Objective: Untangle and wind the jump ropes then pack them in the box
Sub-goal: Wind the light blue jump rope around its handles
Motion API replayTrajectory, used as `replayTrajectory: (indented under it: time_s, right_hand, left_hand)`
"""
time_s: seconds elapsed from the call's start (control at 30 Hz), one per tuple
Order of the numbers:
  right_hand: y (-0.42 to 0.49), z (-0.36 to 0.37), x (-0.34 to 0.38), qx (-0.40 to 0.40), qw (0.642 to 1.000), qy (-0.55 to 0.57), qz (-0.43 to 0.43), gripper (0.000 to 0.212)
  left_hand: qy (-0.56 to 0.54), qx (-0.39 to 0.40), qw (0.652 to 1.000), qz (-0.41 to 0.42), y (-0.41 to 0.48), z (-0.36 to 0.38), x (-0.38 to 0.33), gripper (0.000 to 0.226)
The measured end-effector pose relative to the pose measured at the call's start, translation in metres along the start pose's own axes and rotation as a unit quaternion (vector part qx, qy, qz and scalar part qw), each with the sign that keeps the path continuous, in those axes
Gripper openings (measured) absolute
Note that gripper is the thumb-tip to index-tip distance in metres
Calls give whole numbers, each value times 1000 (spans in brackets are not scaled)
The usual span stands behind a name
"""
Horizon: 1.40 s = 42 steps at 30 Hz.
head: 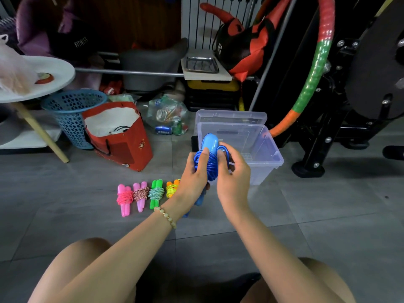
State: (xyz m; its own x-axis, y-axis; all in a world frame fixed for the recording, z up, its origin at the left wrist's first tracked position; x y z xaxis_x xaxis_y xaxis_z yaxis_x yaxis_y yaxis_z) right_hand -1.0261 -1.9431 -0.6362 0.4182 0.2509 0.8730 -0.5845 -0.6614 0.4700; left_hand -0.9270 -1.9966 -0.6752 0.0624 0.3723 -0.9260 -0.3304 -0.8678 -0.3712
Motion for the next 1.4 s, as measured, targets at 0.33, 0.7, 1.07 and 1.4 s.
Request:
replayTrajectory:
  time_s: [0.33, 0.7, 1.07, 1.4]
  right_hand:
    - [3, 16, 12, 131, 975, -142, -112, 35]
    - [24, -10, 24, 104, 986, -59, -120, 15]
    - [26, -13, 20, 146, 984, -64, -81, 14]
    - [13, 7, -2, 251, 966, -58, -7, 13]
  left_hand:
    - [-24, -11, 1000, -16, 3, -6, -5, 28]
    - [-59, 32, 992, -111, 7, -10, 0, 52]
    - [35, 69, 996, -32, 6, -12, -9, 36]
    - [119, 67, 991, -17, 13, -18, -8, 32]
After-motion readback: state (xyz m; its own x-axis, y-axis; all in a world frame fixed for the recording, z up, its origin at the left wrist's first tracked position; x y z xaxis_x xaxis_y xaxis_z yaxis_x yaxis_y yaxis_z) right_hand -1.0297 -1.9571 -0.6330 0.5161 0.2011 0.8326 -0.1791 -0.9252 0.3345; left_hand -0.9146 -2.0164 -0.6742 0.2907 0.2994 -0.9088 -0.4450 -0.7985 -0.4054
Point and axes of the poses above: each hand's wrist, its own y-axis towards the middle knuckle, its own z-axis out of the palm, x = y × z, the point moved 9 cm from there along y, towards the middle knuckle, and after that the axes turned 12 degrees about -z, right-handed, at the moved point
